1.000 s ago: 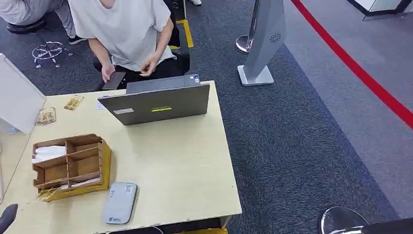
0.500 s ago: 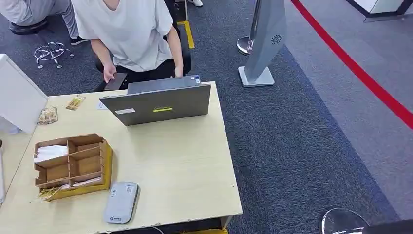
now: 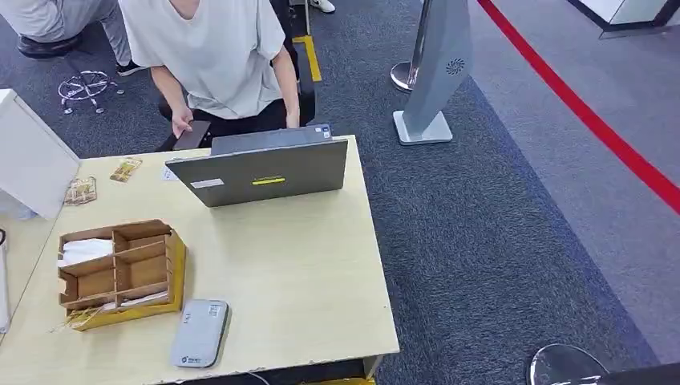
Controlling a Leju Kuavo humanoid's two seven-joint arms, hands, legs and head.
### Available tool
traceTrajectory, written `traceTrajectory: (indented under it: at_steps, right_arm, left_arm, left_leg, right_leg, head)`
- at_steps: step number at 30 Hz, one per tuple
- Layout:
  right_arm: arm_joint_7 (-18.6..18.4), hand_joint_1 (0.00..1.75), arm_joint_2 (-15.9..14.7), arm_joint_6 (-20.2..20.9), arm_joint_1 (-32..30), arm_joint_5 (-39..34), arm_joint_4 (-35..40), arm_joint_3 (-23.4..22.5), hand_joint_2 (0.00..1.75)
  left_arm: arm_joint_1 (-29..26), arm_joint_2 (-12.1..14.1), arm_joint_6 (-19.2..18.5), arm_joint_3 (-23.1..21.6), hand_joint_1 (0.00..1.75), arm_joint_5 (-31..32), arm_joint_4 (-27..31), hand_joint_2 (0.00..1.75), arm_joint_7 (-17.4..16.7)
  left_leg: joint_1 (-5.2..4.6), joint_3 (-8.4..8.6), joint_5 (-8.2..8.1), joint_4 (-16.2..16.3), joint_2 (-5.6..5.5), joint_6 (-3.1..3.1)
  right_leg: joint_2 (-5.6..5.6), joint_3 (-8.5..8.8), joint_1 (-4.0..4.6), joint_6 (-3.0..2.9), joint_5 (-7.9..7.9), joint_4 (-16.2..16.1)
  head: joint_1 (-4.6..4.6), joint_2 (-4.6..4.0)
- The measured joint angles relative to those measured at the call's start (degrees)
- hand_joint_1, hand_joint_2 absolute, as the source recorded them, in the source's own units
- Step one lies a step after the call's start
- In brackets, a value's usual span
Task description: Pass the card to the sensor for recognition and then transmit it.
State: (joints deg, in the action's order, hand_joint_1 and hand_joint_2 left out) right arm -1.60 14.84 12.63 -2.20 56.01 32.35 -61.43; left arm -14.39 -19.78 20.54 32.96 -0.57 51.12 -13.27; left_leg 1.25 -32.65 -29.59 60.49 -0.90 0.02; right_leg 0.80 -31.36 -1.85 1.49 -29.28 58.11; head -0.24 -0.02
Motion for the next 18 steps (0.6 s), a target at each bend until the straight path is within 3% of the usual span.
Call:
traceTrajectory:
  at_steps: [1, 18]
  right_arm:
    - [0.0, 0.00, -0.3, -0.4, -0.1, -1.5, -0.3, 1.5, 0.00]
    - [0.6, 0.00, -5.6, -5.4, -2.5, -24.1, -3.9, 25.3, 0.00]
  left_arm:
    - [0.2, 0.4, -0.5, -0.9, 0.00, 0.1, -1.1, 0.00, 0.4]
    - [2.4, 8.1, -8.7, -13.3, 0.02, 0.4, -12.7, 0.00, 5.7]
  left_leg:
    - [0.00, -0.01, 0.00, 0.0, 0.00, 0.00]
    - [0.00, -0.04, -0.01, 0.0, 0.00, 0.00]
  right_leg:
    - [0.00, -0.01, 0.00, 0.00, 0.00, 0.0]
    - [0.00, -0.03, 0.00, 0.01, -0.01, 0.0]
  head:
    - [0.00, 0.00]
    - [0.02, 0.00]
